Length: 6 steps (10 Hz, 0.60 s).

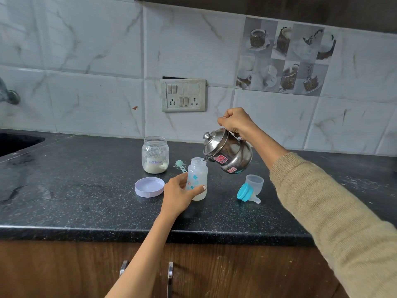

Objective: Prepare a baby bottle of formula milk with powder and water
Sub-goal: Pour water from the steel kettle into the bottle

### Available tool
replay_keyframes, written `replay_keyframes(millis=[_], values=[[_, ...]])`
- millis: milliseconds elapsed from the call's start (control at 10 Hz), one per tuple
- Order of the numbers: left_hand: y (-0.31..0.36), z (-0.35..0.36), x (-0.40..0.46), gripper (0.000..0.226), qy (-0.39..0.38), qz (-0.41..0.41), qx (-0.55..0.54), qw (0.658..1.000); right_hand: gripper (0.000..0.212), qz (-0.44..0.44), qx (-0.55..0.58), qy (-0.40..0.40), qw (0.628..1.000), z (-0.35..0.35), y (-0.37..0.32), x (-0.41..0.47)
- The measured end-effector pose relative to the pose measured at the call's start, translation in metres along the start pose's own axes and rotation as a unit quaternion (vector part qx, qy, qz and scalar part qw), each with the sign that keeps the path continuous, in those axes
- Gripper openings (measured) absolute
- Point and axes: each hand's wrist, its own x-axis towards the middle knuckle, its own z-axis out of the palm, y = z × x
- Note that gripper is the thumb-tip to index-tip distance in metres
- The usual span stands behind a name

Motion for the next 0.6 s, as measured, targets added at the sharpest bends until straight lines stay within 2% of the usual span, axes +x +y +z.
replay_keyframes(millis=[600], values=[[-0.0009, -0.0008, -0.0006, 0.051, -0.004, 0.001, -0.003, 1.000, 0.027, 0.000, 0.004, 0.000, 1.000, 0.0014, 0.0013, 0.0021]])
